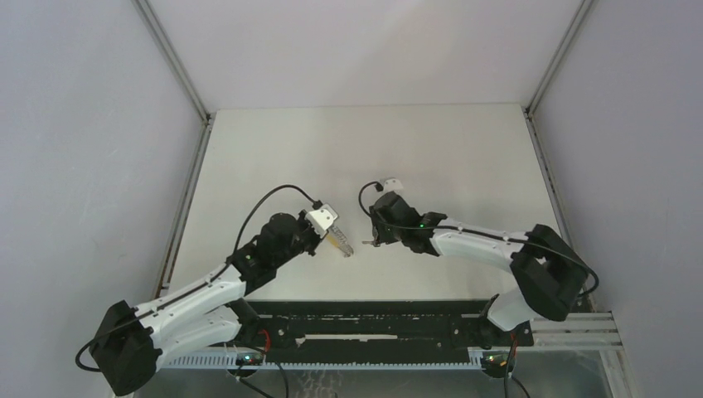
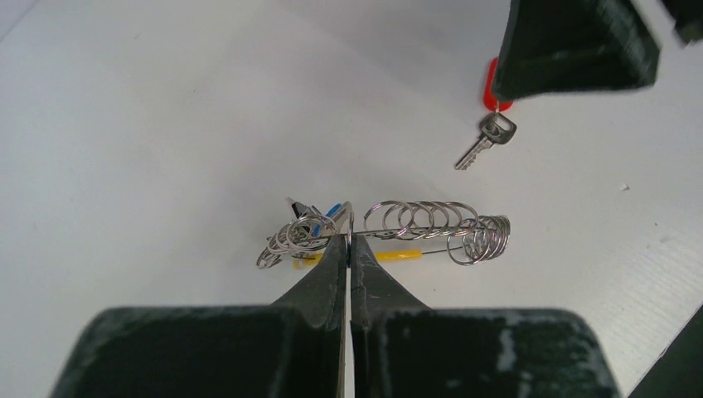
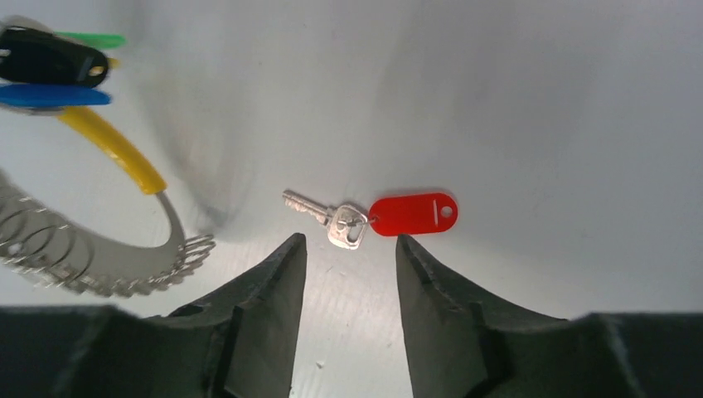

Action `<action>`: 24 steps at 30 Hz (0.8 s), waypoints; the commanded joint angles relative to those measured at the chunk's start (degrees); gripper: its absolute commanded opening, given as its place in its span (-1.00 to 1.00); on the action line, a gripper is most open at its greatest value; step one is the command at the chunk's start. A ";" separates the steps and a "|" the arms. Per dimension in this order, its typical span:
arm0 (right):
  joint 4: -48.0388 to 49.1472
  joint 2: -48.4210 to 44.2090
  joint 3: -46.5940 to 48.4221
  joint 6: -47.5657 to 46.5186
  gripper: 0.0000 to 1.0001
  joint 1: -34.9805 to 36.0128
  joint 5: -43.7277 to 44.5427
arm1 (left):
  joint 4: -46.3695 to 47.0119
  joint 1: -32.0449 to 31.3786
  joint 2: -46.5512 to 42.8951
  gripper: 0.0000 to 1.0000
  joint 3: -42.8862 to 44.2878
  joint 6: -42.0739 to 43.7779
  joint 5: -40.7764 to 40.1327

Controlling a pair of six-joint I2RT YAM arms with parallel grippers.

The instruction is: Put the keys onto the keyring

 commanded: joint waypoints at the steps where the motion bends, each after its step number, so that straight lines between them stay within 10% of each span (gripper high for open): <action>1: -0.79 5.15 5.02 8.93 -0.04 4.00 13.74 | 6.26 0.31 -3.97 -0.99 -1.71 -2.77 -4.17; 24: -15.15 22.75 18.47 3.87 0.27 7.87 14.94 | 7.68 0.31 -10.25 -0.99 -4.37 -5.16 -14.67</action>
